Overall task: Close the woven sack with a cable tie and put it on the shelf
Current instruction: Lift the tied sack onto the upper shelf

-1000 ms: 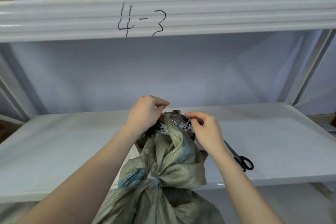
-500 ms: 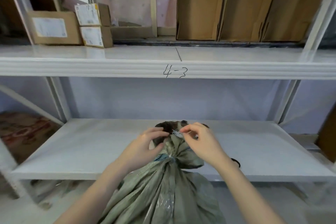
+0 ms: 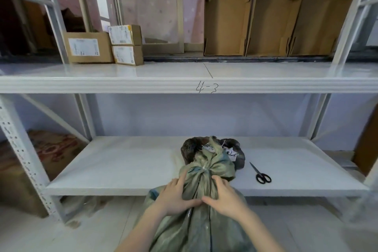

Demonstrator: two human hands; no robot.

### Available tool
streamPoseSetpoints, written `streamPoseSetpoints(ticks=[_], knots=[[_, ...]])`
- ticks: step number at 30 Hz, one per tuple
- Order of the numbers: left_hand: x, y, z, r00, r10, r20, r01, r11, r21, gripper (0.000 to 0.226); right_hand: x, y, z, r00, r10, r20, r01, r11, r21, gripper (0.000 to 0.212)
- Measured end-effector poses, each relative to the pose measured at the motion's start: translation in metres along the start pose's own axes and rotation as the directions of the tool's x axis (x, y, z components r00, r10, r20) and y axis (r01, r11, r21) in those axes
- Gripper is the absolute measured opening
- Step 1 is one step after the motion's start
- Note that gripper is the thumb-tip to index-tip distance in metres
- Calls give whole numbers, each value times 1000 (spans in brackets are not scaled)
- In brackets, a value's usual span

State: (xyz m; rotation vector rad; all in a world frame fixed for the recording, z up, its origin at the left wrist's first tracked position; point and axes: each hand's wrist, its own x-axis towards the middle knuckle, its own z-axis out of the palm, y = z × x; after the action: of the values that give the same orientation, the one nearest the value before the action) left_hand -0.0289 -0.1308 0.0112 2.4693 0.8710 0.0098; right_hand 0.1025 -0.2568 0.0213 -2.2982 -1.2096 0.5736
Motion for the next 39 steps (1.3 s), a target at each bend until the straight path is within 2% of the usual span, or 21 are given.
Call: streamPoseSetpoints(ticks=[5, 9, 11, 15, 20, 23, 27, 35, 39], knots=[[-4, 11, -3, 996, 67, -61, -74, 989, -127, 102, 2, -6, 4, 999, 4, -48, 4, 988, 154, 68], [-3, 14, -10, 988, 100, -116, -114, 987, -116, 80, 3, -15, 3, 988, -62, -142, 93, 972, 217, 50], [-3, 17, -16, 978, 94, -186, -119, 984, -131, 75, 5, -18, -1, 970, -88, -227, 146, 957, 251, 40], [-8, 29, -31, 956, 74, -285, -123, 980, -158, 72, 3, -27, -14, 936, -101, -336, 193, 948, 252, 34], [-19, 49, -47, 973, 150, -176, -182, 966, -182, 86, -12, -44, -34, 903, -196, -382, 286, 938, 197, 32], [-26, 62, -59, 965, 155, -210, -196, 962, -190, 89, -25, -56, -48, 889, -257, -379, 327, 936, 132, 33], [-33, 73, -75, 927, 102, -362, -160, 978, -135, 85, -38, -70, -68, 864, -285, -415, 349, 933, 85, 34], [-47, 99, -121, 848, 212, -485, -250, 968, -15, 63, -53, -103, -104, 773, -415, -481, 459, 888, -29, 31], [-53, 115, -151, 750, 280, -600, -309, 949, 58, 46, -63, -118, -123, 703, -428, -568, 509, 860, -17, 23]])
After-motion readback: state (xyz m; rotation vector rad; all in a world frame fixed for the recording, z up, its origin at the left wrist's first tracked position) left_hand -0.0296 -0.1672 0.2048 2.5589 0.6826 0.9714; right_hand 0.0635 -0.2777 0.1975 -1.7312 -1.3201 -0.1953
